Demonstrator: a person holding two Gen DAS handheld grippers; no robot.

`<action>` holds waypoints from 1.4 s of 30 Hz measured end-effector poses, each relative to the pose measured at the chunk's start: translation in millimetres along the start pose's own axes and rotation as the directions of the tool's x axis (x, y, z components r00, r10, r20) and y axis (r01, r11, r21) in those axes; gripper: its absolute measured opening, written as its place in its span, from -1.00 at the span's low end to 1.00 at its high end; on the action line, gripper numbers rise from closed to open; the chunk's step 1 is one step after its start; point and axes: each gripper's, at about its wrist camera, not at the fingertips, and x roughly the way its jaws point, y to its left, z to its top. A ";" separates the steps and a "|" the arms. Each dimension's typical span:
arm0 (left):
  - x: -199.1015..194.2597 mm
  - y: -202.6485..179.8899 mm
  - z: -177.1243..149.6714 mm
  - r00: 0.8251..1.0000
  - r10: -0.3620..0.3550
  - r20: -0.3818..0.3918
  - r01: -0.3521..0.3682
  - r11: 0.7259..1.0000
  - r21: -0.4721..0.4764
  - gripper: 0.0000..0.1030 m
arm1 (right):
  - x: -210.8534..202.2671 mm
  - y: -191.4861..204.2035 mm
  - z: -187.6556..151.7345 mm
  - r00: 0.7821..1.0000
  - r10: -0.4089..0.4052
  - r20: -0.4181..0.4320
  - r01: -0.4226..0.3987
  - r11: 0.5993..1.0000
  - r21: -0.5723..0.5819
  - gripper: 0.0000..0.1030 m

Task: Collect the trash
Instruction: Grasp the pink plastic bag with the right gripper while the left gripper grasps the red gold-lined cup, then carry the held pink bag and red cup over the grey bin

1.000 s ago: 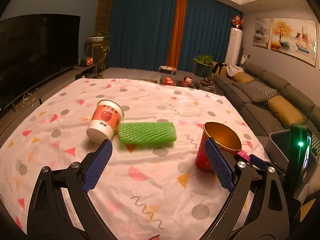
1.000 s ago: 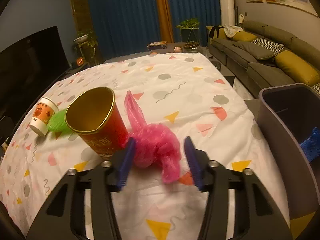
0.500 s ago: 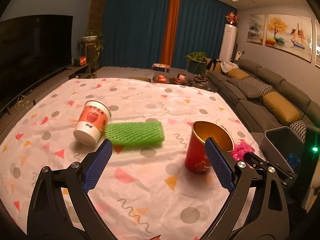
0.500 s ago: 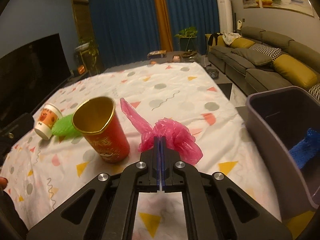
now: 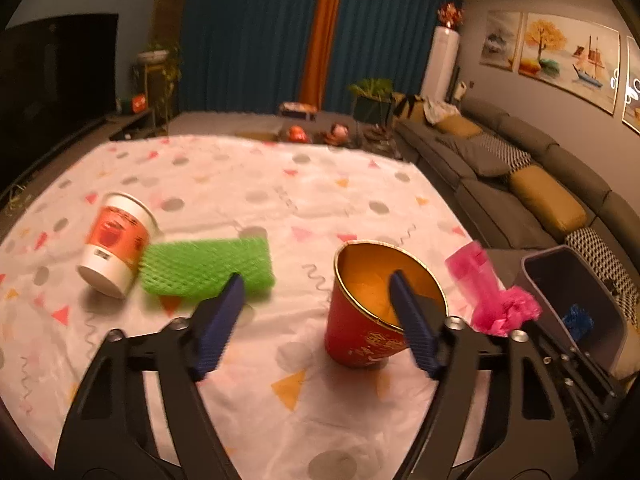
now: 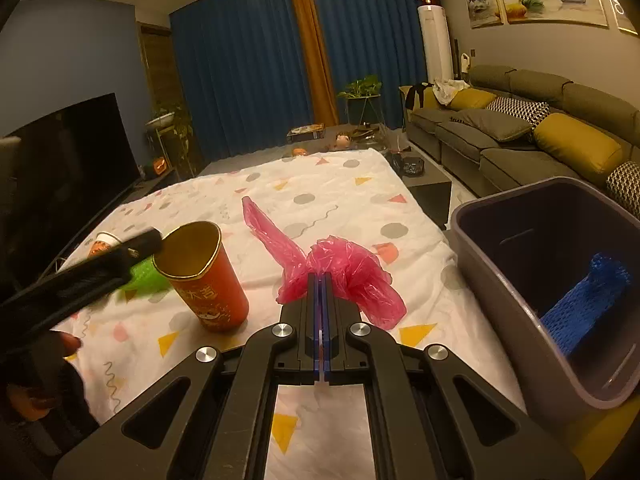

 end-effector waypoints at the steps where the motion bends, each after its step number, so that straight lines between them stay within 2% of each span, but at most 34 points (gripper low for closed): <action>1: 2.7 1.2 -1.1 1.000 -0.010 -0.013 0.010 1.000 -0.004 0.16 | -1.8 -0.4 0.3 1.000 0.000 0.005 0.000 1.000 -0.002 -0.96; 5: 7.5 3.2 -5.6 0.998 -0.041 -0.053 0.040 0.999 -0.014 -0.14 | -6.8 -0.3 0.6 1.000 0.002 0.015 -0.002 1.000 -0.003 -0.96; 7: 7.0 2.5 -8.1 0.996 -0.055 -0.072 0.055 0.998 -0.006 -0.37 | -8.9 0.3 0.5 1.000 0.004 0.018 -0.004 1.000 -0.004 -0.96; 13: -1.2 4.0 -19.4 0.993 -0.076 -0.092 0.077 0.997 0.006 -0.90 | -19.8 1.7 -1.1 0.999 0.008 0.034 -0.008 1.000 -0.009 -0.96; 20: -12.8 1.5 -26.1 0.992 -0.097 -0.077 0.099 0.995 0.025 -0.95 | -33.0 2.9 -1.0 0.999 0.003 0.050 -0.003 1.000 -0.009 -0.97; 30: -45.9 -12.9 -26.7 0.992 -0.124 -0.012 0.124 0.991 0.053 -0.96 | -61.5 -4.0 1.7 0.995 -0.018 0.098 0.018 1.000 -0.002 -0.96; 36: -69.9 -31.9 -24.7 0.988 -0.153 0.033 0.150 0.985 0.083 -0.96 | -80.1 -11.5 1.6 0.991 -0.034 0.130 0.034 0.999 0.006 -0.96; 42: -90.0 -66.4 -24.3 0.978 -0.196 0.068 0.185 0.973 0.134 -0.96 | -98.9 -30.8 0.3 0.986 -0.060 0.157 0.057 0.998 0.025 -0.96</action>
